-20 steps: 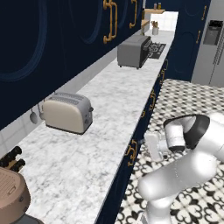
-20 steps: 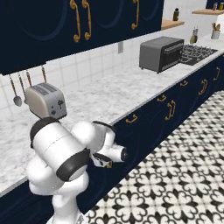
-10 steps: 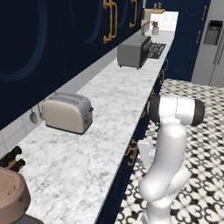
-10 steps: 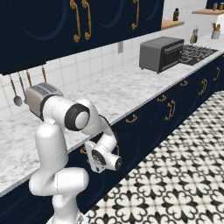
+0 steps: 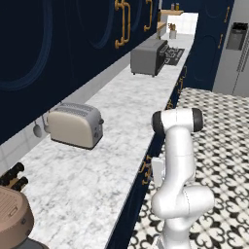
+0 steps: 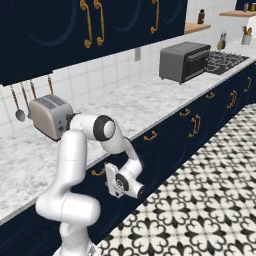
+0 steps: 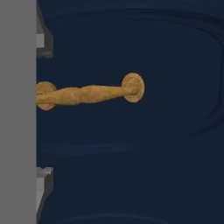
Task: Take a straw from the drawer in front and place it inside the glass cup on the dining counter.
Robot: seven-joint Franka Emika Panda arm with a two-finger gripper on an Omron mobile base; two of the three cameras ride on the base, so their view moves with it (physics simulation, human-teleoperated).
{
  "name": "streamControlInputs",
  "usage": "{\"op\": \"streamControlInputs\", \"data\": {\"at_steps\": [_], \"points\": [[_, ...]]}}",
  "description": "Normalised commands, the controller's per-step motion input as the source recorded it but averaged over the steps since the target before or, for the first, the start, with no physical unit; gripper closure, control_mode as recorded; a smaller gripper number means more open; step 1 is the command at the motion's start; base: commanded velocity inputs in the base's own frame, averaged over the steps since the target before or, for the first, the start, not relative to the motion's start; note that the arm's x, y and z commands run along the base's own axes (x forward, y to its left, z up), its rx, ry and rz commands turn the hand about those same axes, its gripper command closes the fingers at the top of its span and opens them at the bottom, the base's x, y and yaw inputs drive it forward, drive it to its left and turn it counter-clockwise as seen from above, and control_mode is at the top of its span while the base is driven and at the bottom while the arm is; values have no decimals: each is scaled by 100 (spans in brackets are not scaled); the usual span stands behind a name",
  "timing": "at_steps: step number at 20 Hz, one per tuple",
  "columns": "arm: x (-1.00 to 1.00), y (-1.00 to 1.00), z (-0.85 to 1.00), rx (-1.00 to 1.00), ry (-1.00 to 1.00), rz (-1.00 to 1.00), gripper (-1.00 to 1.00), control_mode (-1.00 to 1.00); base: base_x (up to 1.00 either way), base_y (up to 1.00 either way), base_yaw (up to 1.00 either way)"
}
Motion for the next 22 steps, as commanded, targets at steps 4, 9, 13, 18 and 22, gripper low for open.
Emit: {"op": "streamControlInputs", "data": {"at_steps": [4,9,13,18,22], "points": [[76,0,-27,1,0,0,-100,-100,0,0,0],[44,9,-13,0,0,0,-100,-100,0,0,0],[0,32,0,0,0,0,-100,-100,0,0,0],[0,42,0,0,0,0,-100,-100,0,0,0],[-19,49,2,0,-5,0,-100,-100,0,0,0]]}}
